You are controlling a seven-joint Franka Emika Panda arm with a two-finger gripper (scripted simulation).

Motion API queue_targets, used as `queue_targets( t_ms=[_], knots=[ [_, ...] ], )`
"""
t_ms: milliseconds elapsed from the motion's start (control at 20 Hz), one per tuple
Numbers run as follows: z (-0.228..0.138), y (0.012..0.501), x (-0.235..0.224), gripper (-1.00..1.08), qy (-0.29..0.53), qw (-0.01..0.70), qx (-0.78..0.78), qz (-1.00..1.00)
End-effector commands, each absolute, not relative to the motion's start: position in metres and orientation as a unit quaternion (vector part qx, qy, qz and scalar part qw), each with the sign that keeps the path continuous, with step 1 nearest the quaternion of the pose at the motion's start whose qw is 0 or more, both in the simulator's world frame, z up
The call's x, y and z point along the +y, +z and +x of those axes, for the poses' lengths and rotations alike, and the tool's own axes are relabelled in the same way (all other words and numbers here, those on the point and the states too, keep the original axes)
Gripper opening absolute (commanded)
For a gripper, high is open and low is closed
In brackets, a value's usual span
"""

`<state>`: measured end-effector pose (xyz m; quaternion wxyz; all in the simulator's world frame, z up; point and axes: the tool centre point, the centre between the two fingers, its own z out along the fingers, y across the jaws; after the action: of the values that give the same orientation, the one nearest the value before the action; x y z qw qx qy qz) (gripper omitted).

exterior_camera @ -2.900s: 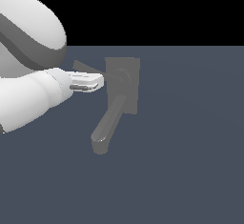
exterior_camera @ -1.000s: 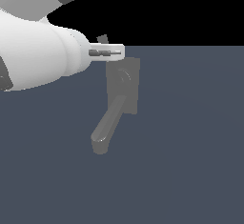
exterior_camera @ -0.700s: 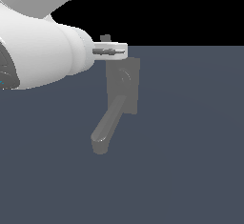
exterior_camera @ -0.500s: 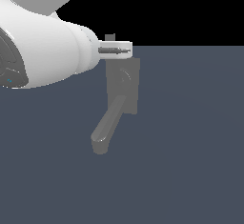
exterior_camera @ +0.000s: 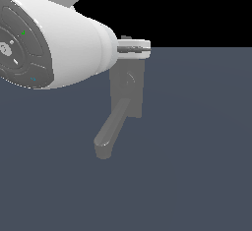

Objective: Turn on the faucet by rotating a designated handle.

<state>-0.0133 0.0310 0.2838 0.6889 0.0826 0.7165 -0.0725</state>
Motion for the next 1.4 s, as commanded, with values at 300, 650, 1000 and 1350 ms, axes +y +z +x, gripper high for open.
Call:
queue_targets(
  t_ms=[300,650,1000,1350],
  knots=[
    [-0.016,0.282,0.007,-1.00,-0.075,0.692,0.713,0.086],
    [-0.019,0.282,-0.022,-1.00,-0.077,0.697,0.708,0.088],
    [-0.023,0.283,-0.050,-1.00,-0.079,0.702,0.702,0.091],
    [-0.029,0.258,-0.045,-1.00,-0.071,0.692,0.714,0.083]
  ],
)
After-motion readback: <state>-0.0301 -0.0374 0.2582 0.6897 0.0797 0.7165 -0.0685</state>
